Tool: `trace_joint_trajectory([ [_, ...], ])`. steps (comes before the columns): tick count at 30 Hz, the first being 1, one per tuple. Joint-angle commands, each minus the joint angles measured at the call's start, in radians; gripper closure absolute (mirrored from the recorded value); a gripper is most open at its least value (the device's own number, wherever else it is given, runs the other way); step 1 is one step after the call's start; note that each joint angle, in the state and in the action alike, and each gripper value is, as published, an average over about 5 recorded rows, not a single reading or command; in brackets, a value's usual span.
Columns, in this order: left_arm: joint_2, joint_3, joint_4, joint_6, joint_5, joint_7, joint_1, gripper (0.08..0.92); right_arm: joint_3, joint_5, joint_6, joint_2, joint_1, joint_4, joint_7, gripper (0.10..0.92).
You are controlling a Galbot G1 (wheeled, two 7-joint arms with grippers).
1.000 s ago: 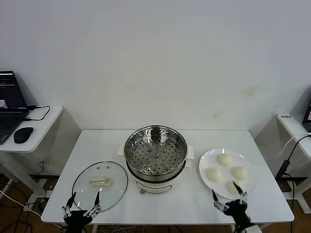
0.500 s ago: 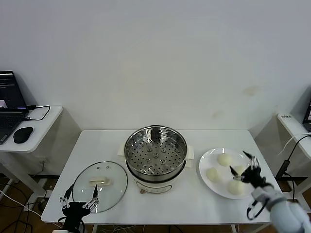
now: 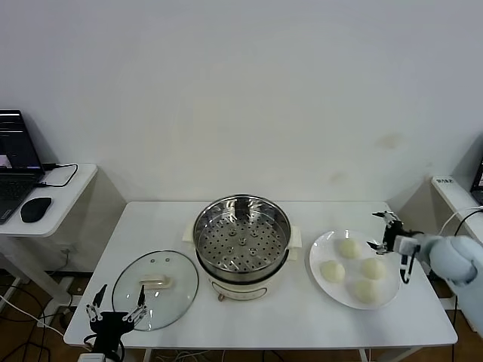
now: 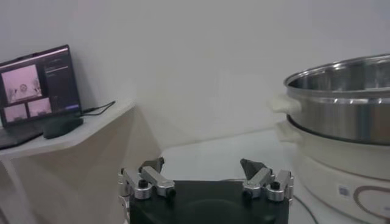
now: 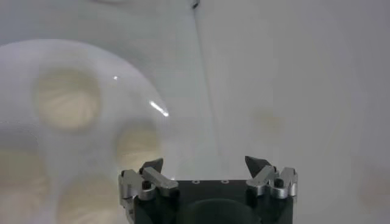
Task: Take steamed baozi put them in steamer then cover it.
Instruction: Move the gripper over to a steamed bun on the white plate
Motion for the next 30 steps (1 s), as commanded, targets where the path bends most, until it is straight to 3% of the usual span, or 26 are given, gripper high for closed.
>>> trace_joint_trajectory([
  [1, 0.006, -0.010, 0.010, 0.007, 0.011, -0.002, -0.008, 0.177, -0.559, 0.131, -0.024, -0.023, 0.504, -0.224, -0.247, 0.203],
  [12, 0.018, -0.025, 0.016, 0.013, 0.005, 0.004, -0.018, 0.177, -0.693, 0.090, -0.005, 0.152, 0.579, -0.377, -0.260, 0.203],
  [30, 0.018, -0.039, 0.017, 0.013, 0.004, 0.004, -0.015, 0.177, -0.658, 0.007, 0.008, 0.277, 0.532, -0.516, -0.227, 0.236],
])
